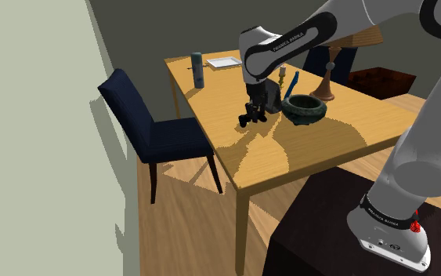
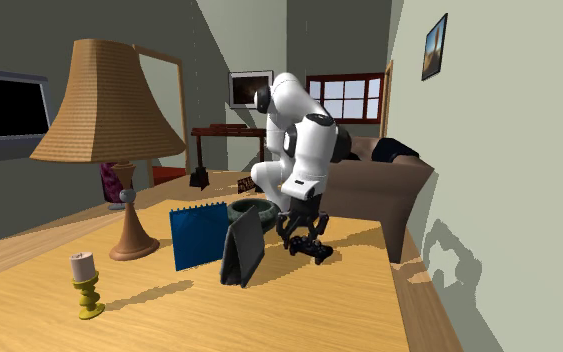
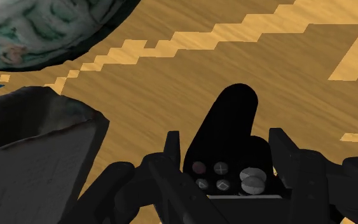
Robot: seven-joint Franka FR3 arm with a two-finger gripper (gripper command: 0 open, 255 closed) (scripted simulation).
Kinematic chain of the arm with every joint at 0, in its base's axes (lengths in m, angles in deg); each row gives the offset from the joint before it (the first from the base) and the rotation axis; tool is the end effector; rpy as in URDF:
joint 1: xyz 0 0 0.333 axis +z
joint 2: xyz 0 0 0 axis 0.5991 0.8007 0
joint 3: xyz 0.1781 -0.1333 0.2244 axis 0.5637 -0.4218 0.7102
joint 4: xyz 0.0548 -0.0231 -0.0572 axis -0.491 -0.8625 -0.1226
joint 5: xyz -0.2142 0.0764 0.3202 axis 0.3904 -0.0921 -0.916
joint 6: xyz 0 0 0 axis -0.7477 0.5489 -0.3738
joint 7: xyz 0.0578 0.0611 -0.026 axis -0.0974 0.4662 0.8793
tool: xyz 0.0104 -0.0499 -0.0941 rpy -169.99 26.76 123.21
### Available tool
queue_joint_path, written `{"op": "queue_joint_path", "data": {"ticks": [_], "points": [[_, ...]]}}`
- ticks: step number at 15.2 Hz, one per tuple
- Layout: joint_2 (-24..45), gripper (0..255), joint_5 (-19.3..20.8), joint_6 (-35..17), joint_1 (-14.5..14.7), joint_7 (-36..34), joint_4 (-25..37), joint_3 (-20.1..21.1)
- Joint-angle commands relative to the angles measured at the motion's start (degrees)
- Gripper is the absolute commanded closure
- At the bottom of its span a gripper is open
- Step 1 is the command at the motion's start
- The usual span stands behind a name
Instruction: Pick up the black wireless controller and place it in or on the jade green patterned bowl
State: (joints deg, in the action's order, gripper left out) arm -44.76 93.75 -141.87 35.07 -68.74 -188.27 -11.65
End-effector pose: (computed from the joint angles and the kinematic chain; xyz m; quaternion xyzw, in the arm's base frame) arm 0.5266 -0.0386 0.4034 0.9964 0.0175 -0.0636 0.0528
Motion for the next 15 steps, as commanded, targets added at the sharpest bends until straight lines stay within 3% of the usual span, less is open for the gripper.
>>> {"op": "queue_joint_path", "data": {"ticks": [1, 15], "points": [[-0.4, 255, -0.1, 1.5, 0.0, 0.2, 1.1, 0.0], [-3.2, 255, -0.4, 11.9, 0.1, 1.3, 8.8, 0.1]]}}
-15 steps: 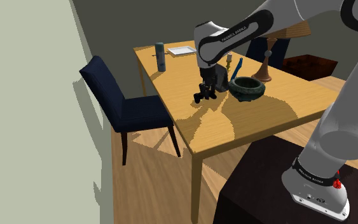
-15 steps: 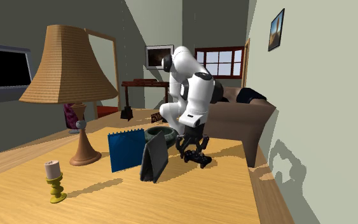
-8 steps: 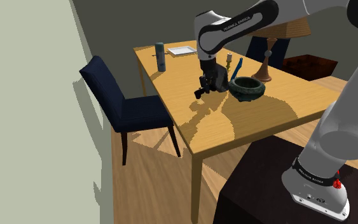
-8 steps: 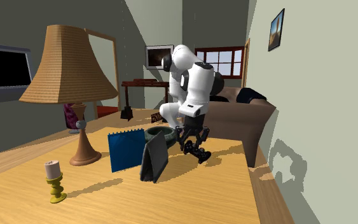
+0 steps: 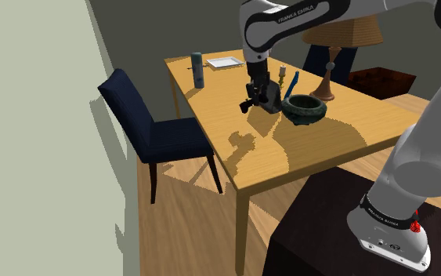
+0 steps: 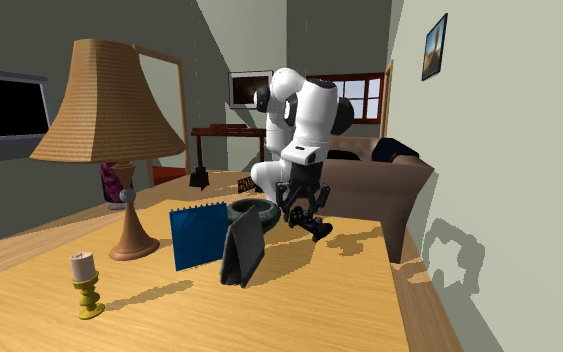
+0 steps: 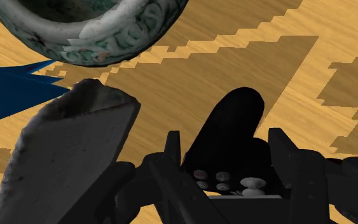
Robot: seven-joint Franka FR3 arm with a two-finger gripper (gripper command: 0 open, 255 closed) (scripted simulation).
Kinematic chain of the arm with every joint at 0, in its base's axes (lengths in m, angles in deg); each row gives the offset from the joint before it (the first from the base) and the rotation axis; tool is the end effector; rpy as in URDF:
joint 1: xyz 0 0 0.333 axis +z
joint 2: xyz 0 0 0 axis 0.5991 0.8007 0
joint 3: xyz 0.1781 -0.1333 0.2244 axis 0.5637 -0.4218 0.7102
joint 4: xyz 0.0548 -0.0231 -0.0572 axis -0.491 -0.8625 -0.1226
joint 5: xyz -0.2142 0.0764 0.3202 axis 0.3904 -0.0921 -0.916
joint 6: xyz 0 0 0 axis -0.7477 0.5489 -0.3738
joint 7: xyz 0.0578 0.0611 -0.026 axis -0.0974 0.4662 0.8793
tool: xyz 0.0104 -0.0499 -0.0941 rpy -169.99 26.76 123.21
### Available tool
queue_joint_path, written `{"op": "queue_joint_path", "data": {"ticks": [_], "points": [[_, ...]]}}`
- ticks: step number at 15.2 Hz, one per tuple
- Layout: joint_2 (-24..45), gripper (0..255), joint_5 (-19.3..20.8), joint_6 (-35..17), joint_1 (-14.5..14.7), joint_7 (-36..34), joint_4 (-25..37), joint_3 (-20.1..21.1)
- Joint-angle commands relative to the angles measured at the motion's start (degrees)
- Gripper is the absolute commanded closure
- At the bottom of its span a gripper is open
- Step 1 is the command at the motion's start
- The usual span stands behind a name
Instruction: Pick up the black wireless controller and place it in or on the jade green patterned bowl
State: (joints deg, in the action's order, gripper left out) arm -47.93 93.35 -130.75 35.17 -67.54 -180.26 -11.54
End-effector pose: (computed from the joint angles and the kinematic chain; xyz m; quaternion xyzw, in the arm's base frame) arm 0.5271 -0.0392 0.4820 0.9964 0.0175 -0.0636 0.0528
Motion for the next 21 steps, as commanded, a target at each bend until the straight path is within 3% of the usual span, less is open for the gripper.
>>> {"op": "queue_joint_path", "data": {"ticks": [1, 15, 21], "points": [[-0.2, 255, 0.0, 1.6, 0.0, 0.1, 1.4, 0.0], [-0.5, 255, -0.2, 11.9, 0.1, 1.2, 11.5, 0.1], [-10.4, 255, 1.4, 10.4, -2.5, 6.5, 0.8, -3.0]]}}
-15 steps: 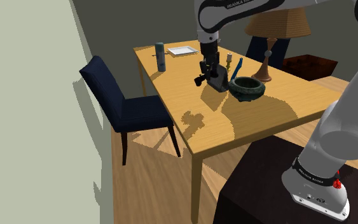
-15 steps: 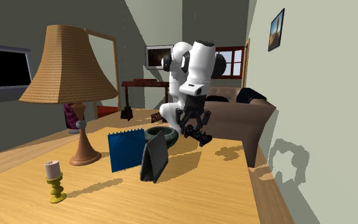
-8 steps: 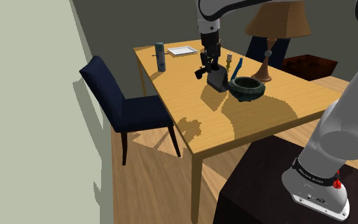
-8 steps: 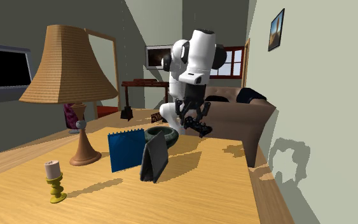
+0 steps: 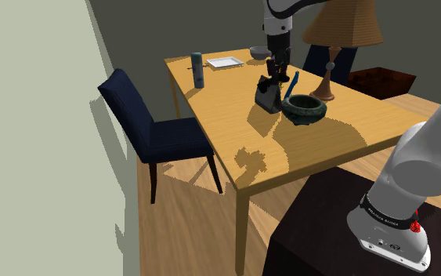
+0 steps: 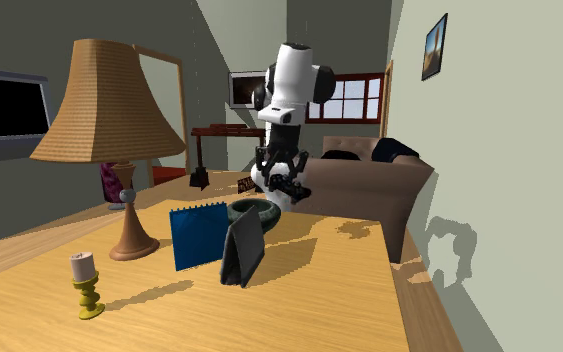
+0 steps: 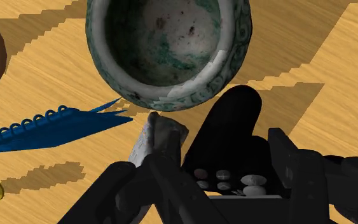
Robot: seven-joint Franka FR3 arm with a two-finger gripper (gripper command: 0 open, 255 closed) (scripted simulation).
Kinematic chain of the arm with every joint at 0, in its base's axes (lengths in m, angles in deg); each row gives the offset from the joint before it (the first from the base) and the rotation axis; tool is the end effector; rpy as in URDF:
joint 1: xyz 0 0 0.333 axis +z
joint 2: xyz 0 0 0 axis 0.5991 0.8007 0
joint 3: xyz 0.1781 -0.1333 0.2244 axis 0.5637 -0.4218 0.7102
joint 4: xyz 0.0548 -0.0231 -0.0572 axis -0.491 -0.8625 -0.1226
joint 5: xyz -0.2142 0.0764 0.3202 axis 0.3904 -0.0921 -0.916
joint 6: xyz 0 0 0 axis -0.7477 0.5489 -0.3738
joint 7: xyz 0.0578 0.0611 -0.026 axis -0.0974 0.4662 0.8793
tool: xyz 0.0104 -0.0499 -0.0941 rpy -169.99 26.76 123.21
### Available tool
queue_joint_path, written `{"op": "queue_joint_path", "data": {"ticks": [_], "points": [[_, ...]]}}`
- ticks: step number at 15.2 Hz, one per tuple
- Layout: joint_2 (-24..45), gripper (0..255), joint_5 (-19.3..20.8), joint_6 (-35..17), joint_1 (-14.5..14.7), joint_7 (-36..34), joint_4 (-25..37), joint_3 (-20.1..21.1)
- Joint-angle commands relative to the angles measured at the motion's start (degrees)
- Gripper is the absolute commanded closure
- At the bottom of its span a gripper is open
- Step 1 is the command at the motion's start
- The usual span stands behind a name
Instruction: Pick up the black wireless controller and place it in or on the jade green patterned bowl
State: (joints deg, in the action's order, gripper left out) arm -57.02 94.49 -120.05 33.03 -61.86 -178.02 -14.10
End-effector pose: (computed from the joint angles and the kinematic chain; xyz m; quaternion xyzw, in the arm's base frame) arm 0.4747 -0.0826 0.5665 0.9964 0.0170 -0.0636 0.0529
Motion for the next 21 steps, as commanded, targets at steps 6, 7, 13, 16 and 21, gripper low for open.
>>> {"op": "queue_joint_path", "data": {"ticks": [6, 7, 13, 16, 21], "points": [[-9.9, 255, 3.0, -0.5, -3.2, 6.6, -9.5, -4.3], [-11.3, 255, 3.6, -0.5, -3.7, 7.6, -10.6, -5.0], [-15.2, 255, 5.6, -2.5, -5.3, 10.5, -15.9, -7.4], [-15.2, 255, 5.7, -4.8, -5.4, 10.1, -18.2, -7.6], [-15.0, 255, 6.1, -8.6, -5.5, 9.6, -21.9, -8.0]]}}
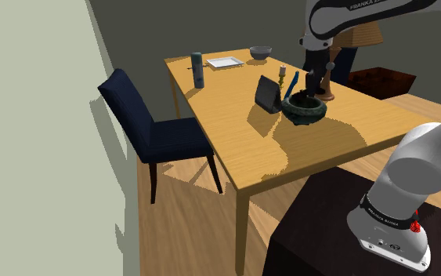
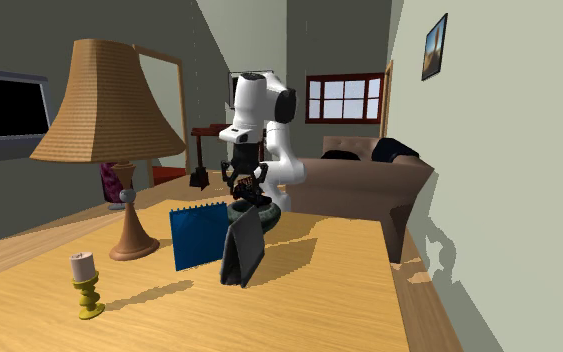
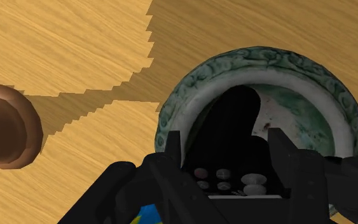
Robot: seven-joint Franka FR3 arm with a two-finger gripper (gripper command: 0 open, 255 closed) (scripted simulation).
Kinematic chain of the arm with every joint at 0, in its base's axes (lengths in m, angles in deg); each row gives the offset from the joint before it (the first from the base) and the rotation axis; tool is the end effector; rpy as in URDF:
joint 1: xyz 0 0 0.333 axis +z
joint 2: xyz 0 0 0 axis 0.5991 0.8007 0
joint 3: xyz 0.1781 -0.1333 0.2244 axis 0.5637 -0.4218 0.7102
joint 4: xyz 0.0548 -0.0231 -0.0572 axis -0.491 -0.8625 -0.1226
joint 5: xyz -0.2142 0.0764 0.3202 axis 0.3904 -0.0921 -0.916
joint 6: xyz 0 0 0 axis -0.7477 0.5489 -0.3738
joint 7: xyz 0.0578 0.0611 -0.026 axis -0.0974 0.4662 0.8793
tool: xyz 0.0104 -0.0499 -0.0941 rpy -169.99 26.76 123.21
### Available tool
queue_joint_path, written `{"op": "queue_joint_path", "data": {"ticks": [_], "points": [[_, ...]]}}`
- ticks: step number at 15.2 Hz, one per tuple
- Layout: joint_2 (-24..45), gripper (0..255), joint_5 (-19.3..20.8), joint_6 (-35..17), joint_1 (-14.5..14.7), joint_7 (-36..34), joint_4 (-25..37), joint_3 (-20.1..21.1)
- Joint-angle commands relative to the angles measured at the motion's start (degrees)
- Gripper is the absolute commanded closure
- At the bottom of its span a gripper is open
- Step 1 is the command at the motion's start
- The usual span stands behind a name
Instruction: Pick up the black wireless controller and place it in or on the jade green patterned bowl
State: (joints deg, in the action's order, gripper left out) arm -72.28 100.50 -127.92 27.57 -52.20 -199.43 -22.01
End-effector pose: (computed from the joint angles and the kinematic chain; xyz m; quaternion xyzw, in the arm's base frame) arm 0.3636 -0.1733 0.5143 0.9964 0.0174 -0.0639 0.0526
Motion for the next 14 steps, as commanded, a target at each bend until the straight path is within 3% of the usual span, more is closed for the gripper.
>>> {"op": "queue_joint_path", "data": {"ticks": [1, 11, 12, 14], "points": [[0.3, 255, 0.1, -1.5, 0.0, -0.1, -1.2, -0.2], [0.5, 255, 0.3, -3.0, 0.0, -0.4, -2.5, -0.4], [0.4, 0, 0.2, -2.9, 0.1, -0.5, -2.5, -0.3], [0.4, 0, 0.3, -2.8, 0.1, -0.5, -2.4, -0.3]]}}
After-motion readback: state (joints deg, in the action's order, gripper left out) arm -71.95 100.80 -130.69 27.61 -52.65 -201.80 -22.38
